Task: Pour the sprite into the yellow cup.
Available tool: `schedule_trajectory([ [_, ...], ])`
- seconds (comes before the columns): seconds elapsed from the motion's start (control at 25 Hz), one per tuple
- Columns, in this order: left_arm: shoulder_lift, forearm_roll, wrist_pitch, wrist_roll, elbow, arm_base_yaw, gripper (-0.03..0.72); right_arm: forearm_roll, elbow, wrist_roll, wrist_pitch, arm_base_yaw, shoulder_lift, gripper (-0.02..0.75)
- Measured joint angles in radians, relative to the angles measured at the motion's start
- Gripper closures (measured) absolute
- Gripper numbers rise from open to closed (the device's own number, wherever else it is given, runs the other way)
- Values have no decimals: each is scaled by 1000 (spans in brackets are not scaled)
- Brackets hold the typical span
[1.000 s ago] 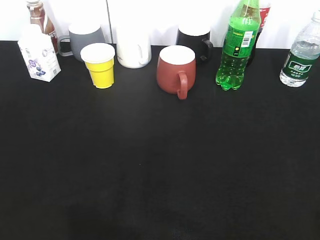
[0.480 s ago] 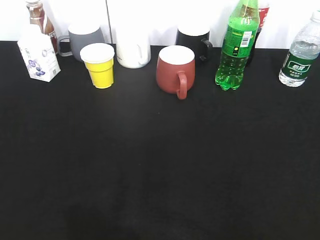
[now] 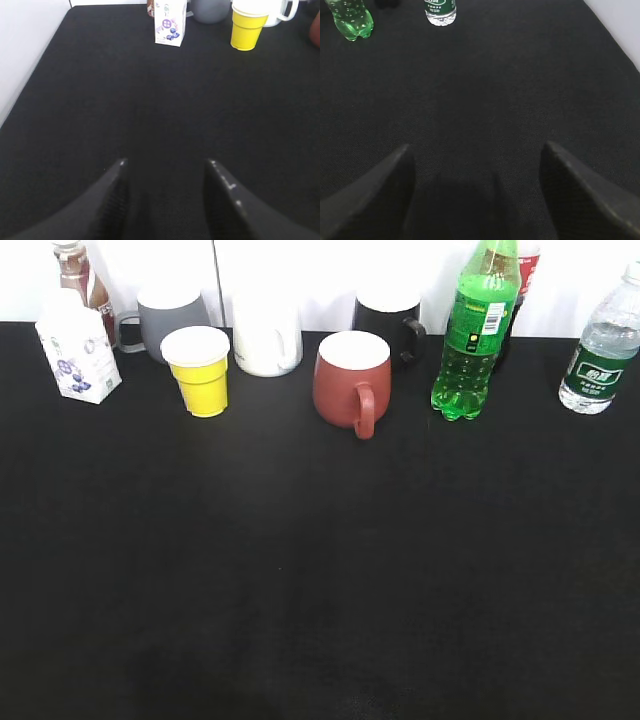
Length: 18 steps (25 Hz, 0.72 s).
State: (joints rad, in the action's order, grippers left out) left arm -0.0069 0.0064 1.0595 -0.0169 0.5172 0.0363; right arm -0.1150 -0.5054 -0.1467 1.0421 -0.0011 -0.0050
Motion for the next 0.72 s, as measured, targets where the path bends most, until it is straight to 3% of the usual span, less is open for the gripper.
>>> schedule_trajectory([
  [0.12,0,0,0,0,0,0,375,7,0,0,0,0,0,146],
  [0.28,0,0,0,0,0,0,377,131,0,130,0,-2,0,148],
  [0.72,0,0,0,0,0,0,377,143,0,136,0,-2,0,150],
])
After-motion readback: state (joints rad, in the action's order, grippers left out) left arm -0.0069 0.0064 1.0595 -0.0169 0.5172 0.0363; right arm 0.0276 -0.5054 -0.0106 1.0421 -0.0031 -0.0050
